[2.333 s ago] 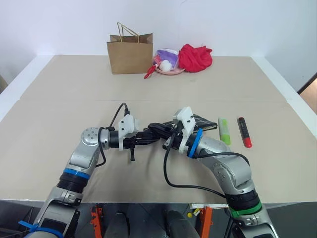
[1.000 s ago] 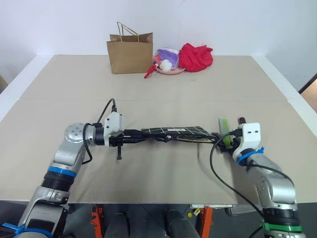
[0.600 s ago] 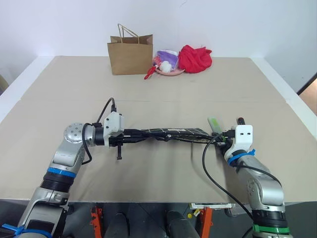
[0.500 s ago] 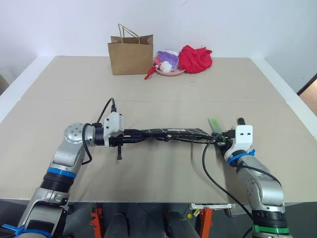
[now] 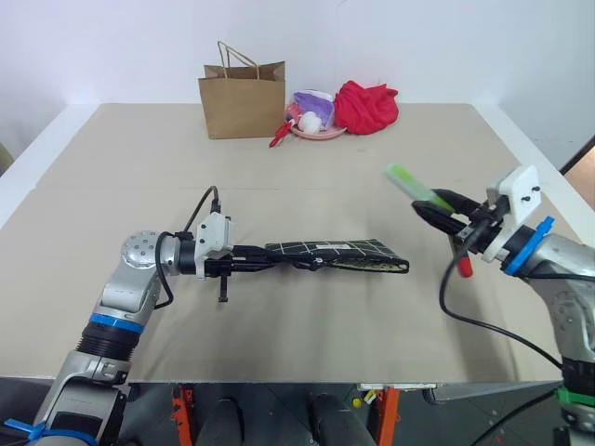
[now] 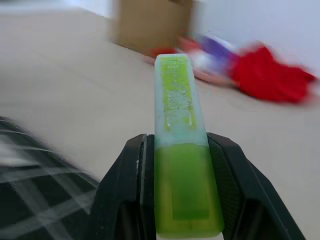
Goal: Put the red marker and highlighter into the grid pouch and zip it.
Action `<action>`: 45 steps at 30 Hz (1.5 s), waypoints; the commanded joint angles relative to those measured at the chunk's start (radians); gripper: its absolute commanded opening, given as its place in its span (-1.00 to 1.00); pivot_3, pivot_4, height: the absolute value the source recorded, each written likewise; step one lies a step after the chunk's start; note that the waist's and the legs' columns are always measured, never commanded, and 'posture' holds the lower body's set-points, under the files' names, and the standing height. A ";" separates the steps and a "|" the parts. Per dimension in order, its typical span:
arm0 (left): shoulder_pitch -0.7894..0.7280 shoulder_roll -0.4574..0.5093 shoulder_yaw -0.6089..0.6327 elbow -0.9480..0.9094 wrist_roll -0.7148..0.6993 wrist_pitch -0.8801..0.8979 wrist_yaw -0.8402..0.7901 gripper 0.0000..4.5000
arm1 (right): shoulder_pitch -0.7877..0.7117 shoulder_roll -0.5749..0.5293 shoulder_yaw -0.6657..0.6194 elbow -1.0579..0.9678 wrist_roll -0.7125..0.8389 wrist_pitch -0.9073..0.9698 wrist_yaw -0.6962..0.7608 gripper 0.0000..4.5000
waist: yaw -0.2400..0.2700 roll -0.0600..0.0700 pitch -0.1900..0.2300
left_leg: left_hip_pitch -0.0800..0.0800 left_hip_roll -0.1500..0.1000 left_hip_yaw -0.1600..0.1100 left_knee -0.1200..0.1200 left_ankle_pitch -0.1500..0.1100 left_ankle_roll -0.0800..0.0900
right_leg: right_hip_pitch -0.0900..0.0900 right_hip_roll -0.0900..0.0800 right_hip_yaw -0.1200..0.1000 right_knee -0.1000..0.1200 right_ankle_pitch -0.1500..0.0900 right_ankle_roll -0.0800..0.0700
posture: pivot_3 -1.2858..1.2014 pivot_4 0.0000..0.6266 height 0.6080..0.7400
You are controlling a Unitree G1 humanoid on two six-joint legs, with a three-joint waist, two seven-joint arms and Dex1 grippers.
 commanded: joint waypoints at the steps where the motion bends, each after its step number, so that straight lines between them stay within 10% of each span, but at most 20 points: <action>1: -0.019 -0.004 0.008 -0.004 -0.012 -0.011 -0.009 -1.00 | 0.046 -0.079 -0.065 -0.125 0.230 0.146 0.143 -0.51 | 0.004 0.000 0.000 | 0.000 0.000 0.000 0.000 0.000 0.000 | 0.000 0.000 0.000 0.000 0.000 0.001 | 0.03 -0.52 1.00; 15: -0.023 -0.025 0.007 -0.014 -0.011 -0.008 -0.011 -1.00 | 0.250 -0.215 -0.061 -0.110 0.167 0.100 0.337 -0.51 | 0.004 -0.001 0.001 | 0.000 -0.001 0.000 0.005 0.000 0.000 | 0.001 -0.001 0.000 0.000 0.002 0.001 | 0.03 -0.52 1.00; 45: 0.020 -0.050 -0.030 -0.079 -0.006 -0.019 0.005 -1.00 | 0.126 -0.237 0.051 -0.025 0.096 0.161 0.382 -0.51 | 0.005 -0.001 0.001 | 0.000 -0.001 0.000 0.005 0.000 0.000 | 0.001 -0.001 0.000 0.000 0.001 0.001 | 0.03 -0.52 1.00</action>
